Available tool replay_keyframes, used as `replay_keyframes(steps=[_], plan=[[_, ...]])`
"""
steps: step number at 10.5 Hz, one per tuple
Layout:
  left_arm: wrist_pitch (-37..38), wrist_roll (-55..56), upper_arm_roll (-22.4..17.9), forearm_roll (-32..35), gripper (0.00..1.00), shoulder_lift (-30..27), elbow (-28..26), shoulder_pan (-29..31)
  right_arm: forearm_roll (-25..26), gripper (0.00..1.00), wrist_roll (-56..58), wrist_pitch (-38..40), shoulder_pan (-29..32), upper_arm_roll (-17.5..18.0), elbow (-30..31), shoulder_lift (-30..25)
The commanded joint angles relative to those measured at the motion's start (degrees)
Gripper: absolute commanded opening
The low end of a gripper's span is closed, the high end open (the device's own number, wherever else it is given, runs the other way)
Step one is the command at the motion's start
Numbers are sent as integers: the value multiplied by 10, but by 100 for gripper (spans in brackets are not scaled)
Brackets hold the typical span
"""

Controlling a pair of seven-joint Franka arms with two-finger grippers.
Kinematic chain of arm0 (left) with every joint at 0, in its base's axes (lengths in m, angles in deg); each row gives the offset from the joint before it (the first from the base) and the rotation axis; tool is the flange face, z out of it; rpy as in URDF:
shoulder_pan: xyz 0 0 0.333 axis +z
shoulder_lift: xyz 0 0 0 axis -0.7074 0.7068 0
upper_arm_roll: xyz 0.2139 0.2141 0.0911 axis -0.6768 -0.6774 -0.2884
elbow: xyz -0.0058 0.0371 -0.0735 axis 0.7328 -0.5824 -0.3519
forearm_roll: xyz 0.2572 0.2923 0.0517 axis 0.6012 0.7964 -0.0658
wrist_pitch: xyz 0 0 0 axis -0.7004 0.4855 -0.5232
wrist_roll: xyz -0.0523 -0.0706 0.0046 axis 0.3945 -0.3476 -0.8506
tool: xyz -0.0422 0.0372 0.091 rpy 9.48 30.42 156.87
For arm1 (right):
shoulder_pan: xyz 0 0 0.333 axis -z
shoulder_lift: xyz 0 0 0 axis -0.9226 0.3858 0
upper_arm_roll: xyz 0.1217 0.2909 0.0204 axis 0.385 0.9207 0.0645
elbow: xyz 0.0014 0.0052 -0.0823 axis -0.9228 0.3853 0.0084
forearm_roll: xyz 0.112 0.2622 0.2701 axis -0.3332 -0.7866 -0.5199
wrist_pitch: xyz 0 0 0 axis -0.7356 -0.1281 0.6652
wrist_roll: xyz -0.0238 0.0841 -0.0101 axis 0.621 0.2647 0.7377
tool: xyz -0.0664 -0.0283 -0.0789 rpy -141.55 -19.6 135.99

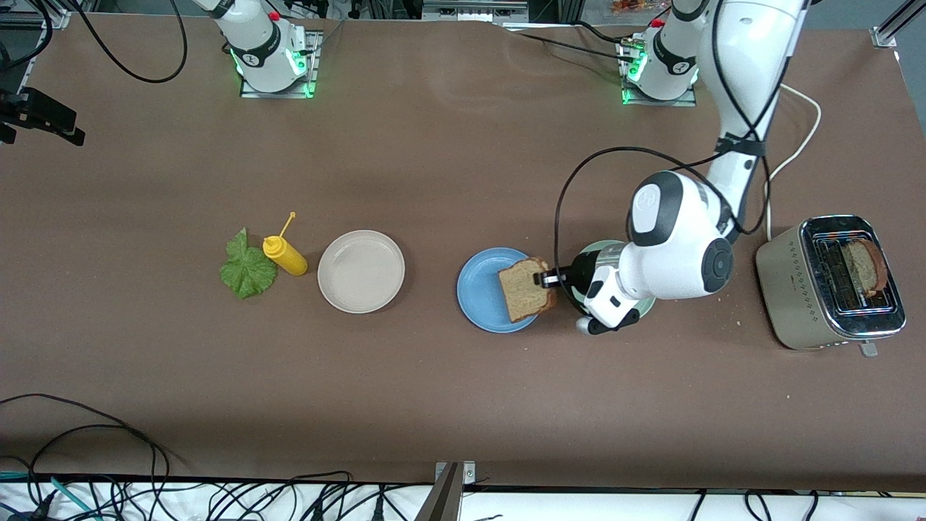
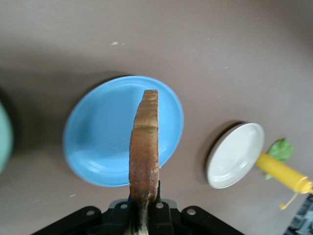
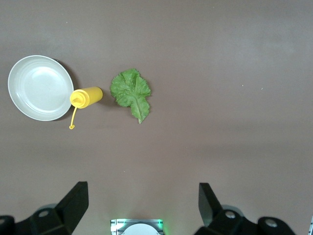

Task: Make sandwich in blue plate with both arms
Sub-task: 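Carry the bread slice with the left gripper over the blue plate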

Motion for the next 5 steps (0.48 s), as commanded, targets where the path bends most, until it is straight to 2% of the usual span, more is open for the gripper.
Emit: replay_keyframes(steps=[1, 5], plan=[[-23, 9, -29, -45, 0, 35, 39, -47, -9, 100, 7, 6, 3, 0, -8, 0], [-48, 5, -43, -32, 0, 56, 34, -97, -9, 100, 7, 6, 3, 0, -8, 0]])
